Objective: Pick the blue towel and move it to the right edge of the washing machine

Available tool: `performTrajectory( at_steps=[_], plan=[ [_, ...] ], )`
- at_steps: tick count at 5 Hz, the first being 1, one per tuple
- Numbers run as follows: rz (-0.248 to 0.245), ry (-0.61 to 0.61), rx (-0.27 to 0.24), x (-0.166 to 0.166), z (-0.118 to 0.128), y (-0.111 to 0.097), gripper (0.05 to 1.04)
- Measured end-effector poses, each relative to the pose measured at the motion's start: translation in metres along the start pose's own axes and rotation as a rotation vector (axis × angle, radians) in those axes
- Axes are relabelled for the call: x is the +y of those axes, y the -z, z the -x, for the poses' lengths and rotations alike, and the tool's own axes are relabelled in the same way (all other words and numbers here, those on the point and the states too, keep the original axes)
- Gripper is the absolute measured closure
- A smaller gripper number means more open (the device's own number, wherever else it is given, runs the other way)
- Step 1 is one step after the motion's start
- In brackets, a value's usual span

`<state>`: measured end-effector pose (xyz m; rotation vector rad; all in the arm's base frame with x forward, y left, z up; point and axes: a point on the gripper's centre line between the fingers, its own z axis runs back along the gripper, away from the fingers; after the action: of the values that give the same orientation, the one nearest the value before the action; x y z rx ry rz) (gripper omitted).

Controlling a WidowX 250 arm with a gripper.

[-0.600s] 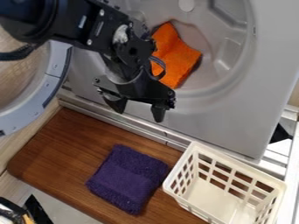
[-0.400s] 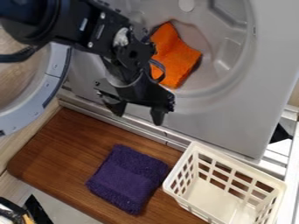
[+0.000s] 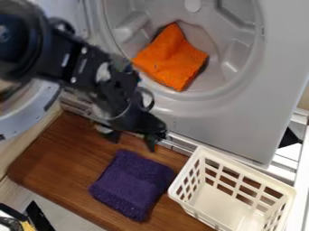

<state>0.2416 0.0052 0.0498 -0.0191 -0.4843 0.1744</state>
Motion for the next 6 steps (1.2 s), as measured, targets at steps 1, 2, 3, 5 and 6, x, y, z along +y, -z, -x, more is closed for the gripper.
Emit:
performTrajectory(
  at_steps=[1,2,3,5,6],
  plan=[
    [-0.022,0.001,0.014,0.005,0.012,0.019,0.083],
    [-0.051,-0.009,0.039,0.013,0.020,0.038,0.083],
    [-0.043,0.013,0.049,0.006,0.017,0.056,0.083],
    [-0.047,0.033,0.137,-0.003,0.028,0.083,0.083],
    [-0.053,0.048,0.175,-0.003,0.028,0.089,0.083]
  ],
)
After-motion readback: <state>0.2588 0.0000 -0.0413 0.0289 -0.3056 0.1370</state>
